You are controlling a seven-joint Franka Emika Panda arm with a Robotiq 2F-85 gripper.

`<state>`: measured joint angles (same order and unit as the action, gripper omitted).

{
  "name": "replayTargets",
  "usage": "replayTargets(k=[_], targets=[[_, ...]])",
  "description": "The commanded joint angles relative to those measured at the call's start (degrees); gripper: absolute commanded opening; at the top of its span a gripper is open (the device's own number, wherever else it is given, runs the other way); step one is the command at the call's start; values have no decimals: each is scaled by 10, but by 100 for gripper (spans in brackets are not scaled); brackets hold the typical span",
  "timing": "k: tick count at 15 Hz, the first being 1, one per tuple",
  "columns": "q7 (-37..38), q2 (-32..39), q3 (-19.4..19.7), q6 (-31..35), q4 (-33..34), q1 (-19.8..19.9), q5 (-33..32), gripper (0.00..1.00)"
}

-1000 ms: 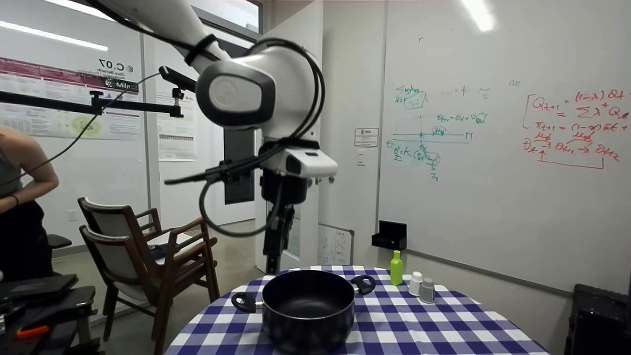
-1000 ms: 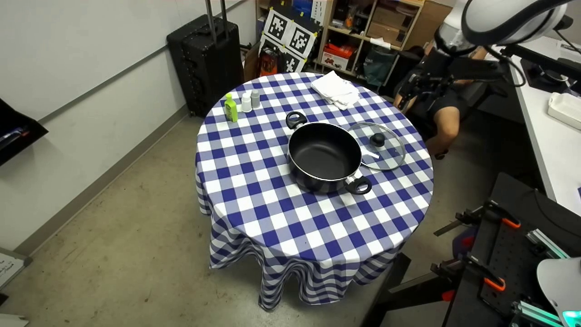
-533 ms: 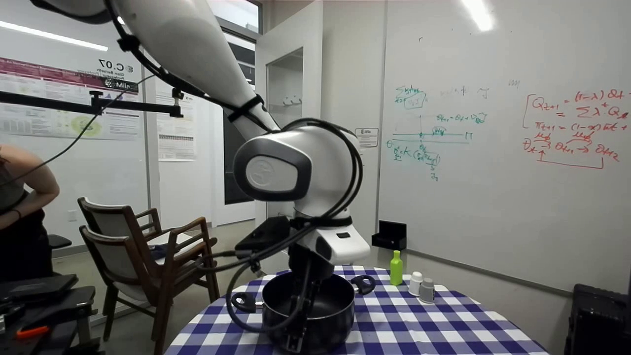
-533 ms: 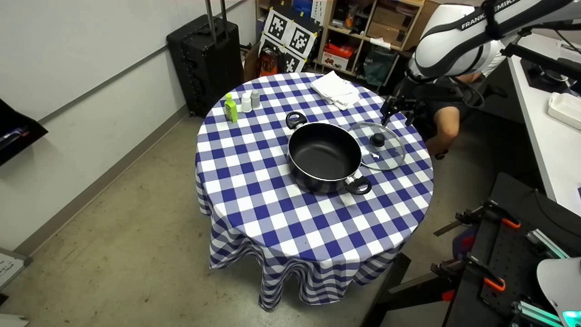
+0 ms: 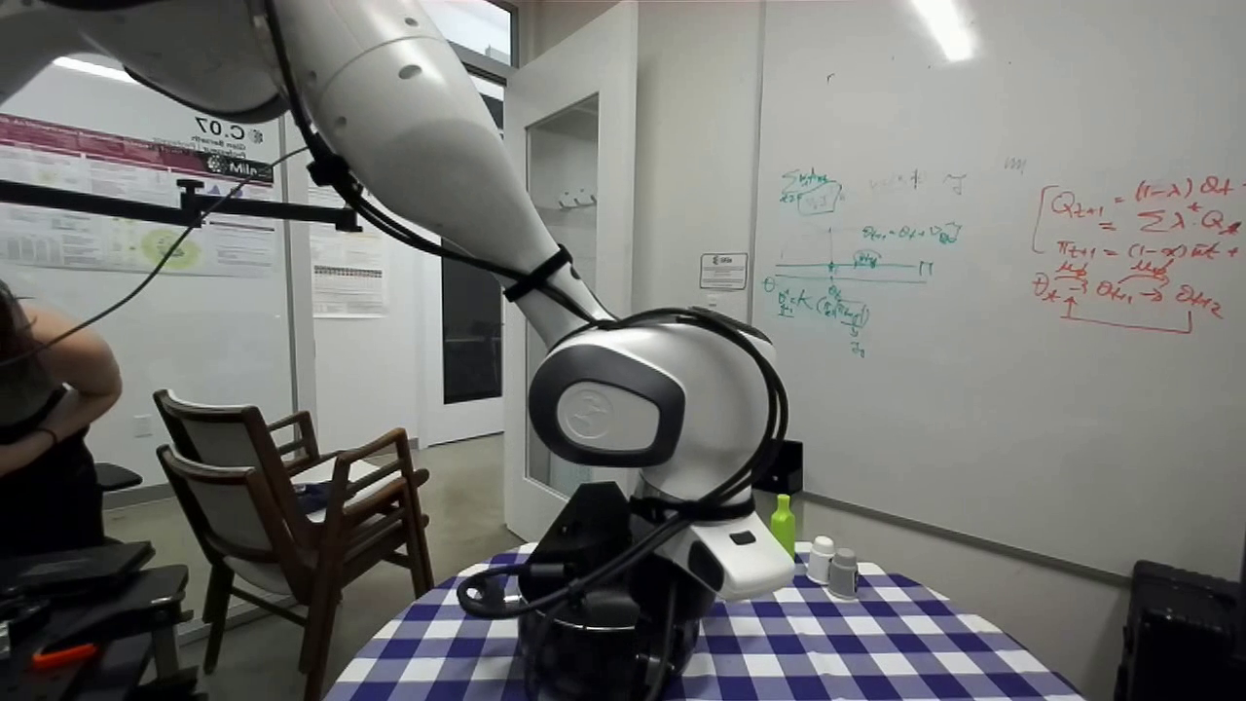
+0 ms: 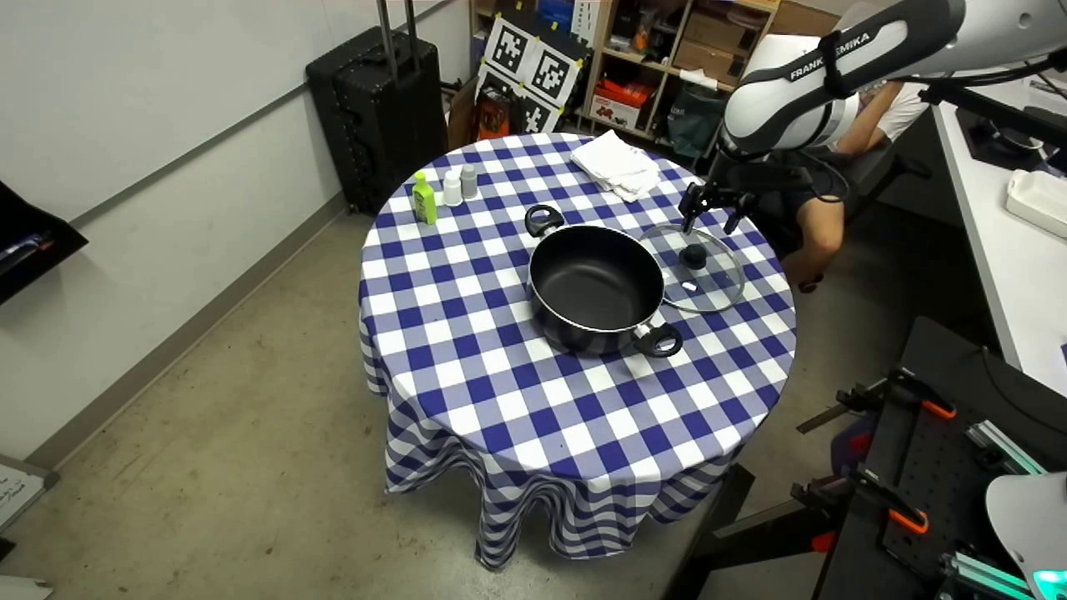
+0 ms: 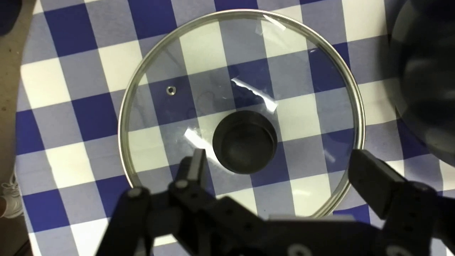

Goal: Put the glass lid on the black pot

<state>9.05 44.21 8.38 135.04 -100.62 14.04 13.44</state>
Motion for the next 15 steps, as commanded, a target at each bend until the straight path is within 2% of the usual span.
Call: replayTargets(k=[1,7,15], targets=[[15,55,-1,-49,77,0,-7,100],[43,94,13,-101,127,-7,-22,100],[66,141,8,-132,172,2,-10,100]])
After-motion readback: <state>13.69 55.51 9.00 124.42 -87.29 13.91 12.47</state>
